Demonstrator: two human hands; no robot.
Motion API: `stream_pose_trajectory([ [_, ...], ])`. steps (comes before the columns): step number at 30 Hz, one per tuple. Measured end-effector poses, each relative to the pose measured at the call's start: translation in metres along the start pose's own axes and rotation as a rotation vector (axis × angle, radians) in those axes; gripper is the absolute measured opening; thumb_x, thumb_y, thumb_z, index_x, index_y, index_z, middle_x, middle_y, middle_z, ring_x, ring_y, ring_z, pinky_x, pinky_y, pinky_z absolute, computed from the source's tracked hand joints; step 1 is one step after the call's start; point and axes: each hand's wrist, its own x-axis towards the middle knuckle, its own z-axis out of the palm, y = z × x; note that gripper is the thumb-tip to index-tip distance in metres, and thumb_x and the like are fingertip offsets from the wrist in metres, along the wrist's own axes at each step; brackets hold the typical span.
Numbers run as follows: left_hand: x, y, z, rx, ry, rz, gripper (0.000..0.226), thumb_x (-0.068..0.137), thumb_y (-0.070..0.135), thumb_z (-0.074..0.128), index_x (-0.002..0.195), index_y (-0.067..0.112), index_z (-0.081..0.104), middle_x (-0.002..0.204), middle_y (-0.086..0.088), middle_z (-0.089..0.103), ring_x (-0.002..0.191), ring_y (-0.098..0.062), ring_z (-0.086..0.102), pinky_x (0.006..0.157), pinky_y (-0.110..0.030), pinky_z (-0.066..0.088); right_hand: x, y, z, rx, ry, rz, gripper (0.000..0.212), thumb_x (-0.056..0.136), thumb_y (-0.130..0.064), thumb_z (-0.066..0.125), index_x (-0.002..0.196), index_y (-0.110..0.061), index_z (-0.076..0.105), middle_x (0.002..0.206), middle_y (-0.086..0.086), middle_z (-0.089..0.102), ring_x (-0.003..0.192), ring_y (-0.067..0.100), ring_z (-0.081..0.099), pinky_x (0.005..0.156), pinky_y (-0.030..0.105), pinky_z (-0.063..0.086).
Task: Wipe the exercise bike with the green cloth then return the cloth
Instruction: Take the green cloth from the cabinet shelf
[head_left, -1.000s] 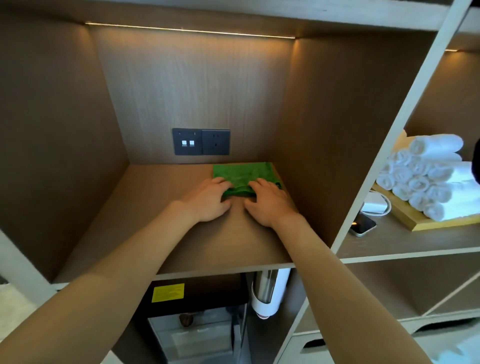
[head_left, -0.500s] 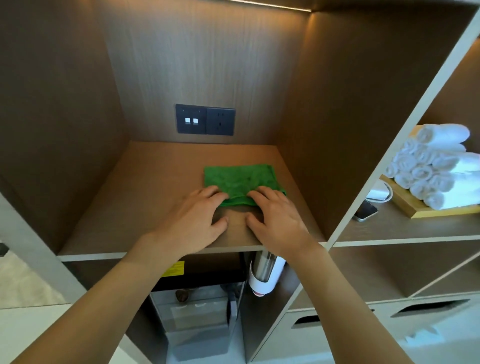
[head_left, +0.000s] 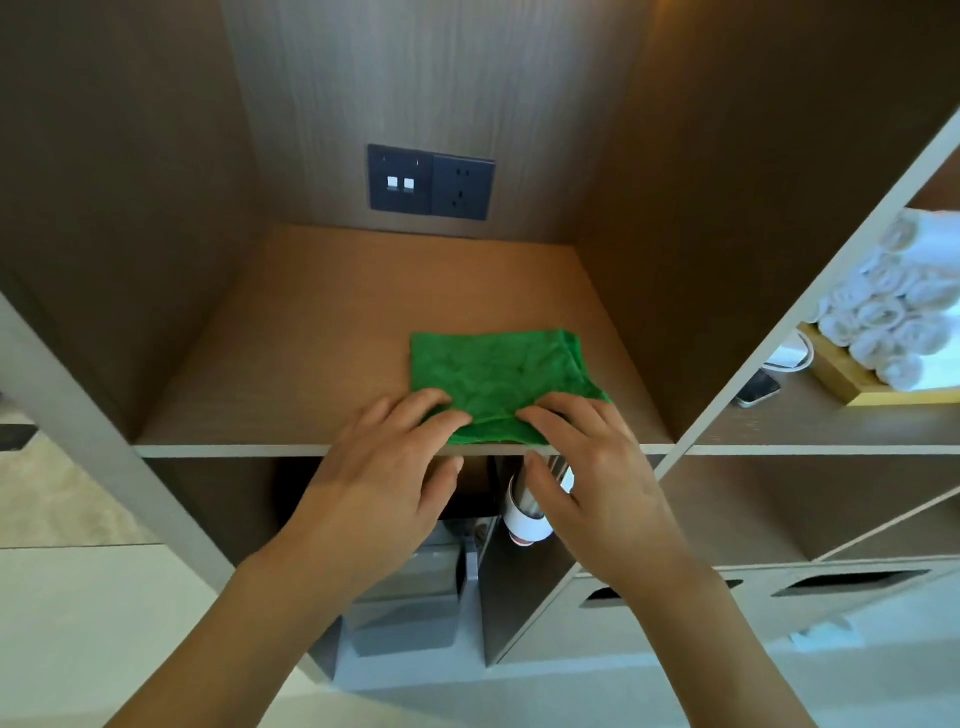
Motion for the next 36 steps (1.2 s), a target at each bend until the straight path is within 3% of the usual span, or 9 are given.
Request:
stream_pose_trajectory([
  [3,0.004,0.002,-0.009,0.012,0.026,-0.009,0.039,0.104,0.037,0.05,0.141,0.03,0.06,0.139,0.015,0.053,0.129,-0.013,0.044,0.107,-0.035,0.041,-0.001,0.001,-0.008,-0.014,0.016,-0.029,0.037,0.097,-0.033,0.058,0.13,-0.021,0.072,0.129,-0.004,0.065,0.118,0.021,0.059,0.101,0.045,0.052],
  [6,0.012,0.007,-0.015,0.039,0.057,-0.027,0.043,0.104,0.039,0.049,0.147,0.032,0.056,0.139,0.015,0.053,0.128,-0.013,0.044,0.107,-0.035,0.041,0.008,0.009,-0.018,0.044,0.05,-0.058,0.037,0.1,-0.03,0.06,0.135,-0.018,0.068,0.139,0.0,0.059,0.12,0.02,0.061,0.098,0.046,0.055],
  [10,0.031,0.016,-0.012,0.068,0.064,-0.059,0.042,0.103,0.043,0.051,0.144,0.035,0.058,0.142,0.014,0.052,0.131,-0.014,0.045,0.108,-0.039,0.042,0.03,0.02,-0.021,0.034,-0.001,-0.066,0.041,0.101,-0.026,0.065,0.141,-0.016,0.064,0.148,0.003,0.054,0.13,0.025,0.057,0.106,0.049,0.05],
  [15,0.033,0.025,0.005,0.066,0.126,-0.095,0.038,0.101,0.044,0.055,0.134,0.028,0.066,0.131,0.012,0.059,0.121,-0.015,0.05,0.099,-0.034,0.047,0.037,0.033,-0.005,0.087,-0.127,-0.056,0.045,0.107,-0.035,0.057,0.149,-0.019,0.058,0.157,-0.003,0.049,0.146,0.016,0.044,0.121,0.039,0.038],
  [23,0.003,0.038,0.027,0.021,0.291,-0.168,0.036,0.093,0.036,0.072,0.125,0.021,0.073,0.128,0.008,0.063,0.113,-0.014,0.05,0.099,-0.02,0.038,0.029,0.056,0.003,0.154,-0.165,-0.187,0.047,0.106,-0.043,0.052,0.149,-0.025,0.058,0.157,-0.008,0.05,0.148,0.012,0.04,0.119,0.033,0.04],
  [29,-0.01,0.047,0.038,0.107,0.383,-0.194,0.035,0.086,0.016,0.08,0.12,0.016,0.075,0.125,0.002,0.065,0.111,-0.021,0.055,0.095,-0.027,0.047,0.022,0.065,0.019,0.198,0.065,-0.351,0.032,0.105,-0.034,0.059,0.131,-0.022,0.073,0.138,-0.008,0.067,0.131,0.017,0.06,0.103,0.031,0.052],
  [36,-0.03,0.059,0.038,0.142,0.509,-0.209,0.019,0.085,0.004,0.078,0.102,0.008,0.074,0.109,-0.003,0.069,0.098,-0.024,0.063,0.083,-0.034,0.054,0.015,0.051,0.023,0.281,0.168,-0.444,0.025,0.1,-0.016,0.069,0.123,-0.016,0.077,0.126,-0.005,0.074,0.12,0.018,0.067,0.099,0.028,0.055],
])
